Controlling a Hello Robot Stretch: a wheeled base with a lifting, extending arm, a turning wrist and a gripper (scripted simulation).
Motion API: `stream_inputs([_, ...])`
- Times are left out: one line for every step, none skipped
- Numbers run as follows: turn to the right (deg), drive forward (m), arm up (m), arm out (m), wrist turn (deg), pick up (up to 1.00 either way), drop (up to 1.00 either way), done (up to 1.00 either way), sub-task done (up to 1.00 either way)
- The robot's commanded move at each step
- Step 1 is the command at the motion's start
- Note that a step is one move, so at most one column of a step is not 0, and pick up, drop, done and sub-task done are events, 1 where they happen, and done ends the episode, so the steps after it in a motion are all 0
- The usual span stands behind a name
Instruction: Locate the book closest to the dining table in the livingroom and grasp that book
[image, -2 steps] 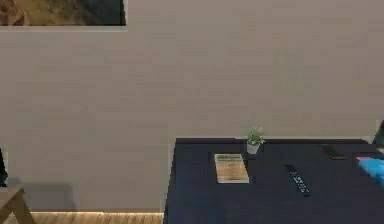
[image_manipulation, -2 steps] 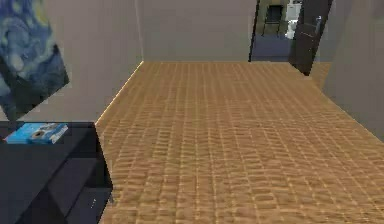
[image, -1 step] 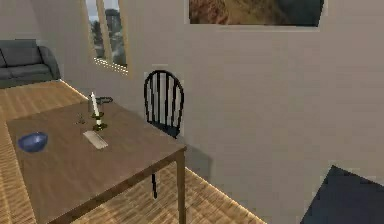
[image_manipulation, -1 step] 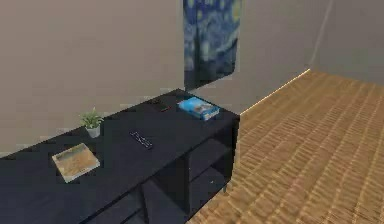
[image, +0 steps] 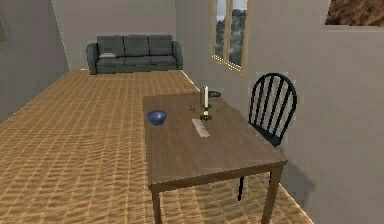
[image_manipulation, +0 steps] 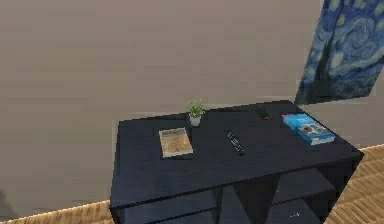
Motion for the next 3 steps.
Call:
stream_inputs([0.0,0.00,0.50,0.00,0.0,0.00,0.00,0.00,0.00])
stream_inputs([0.0,0.00,0.34,0.00,0.0,0.00,0.00,0.00,0.00])
stream_inputs([0.0,0.00,0.00,0.46,0.0,0.00,0.00,0.00,0.00])
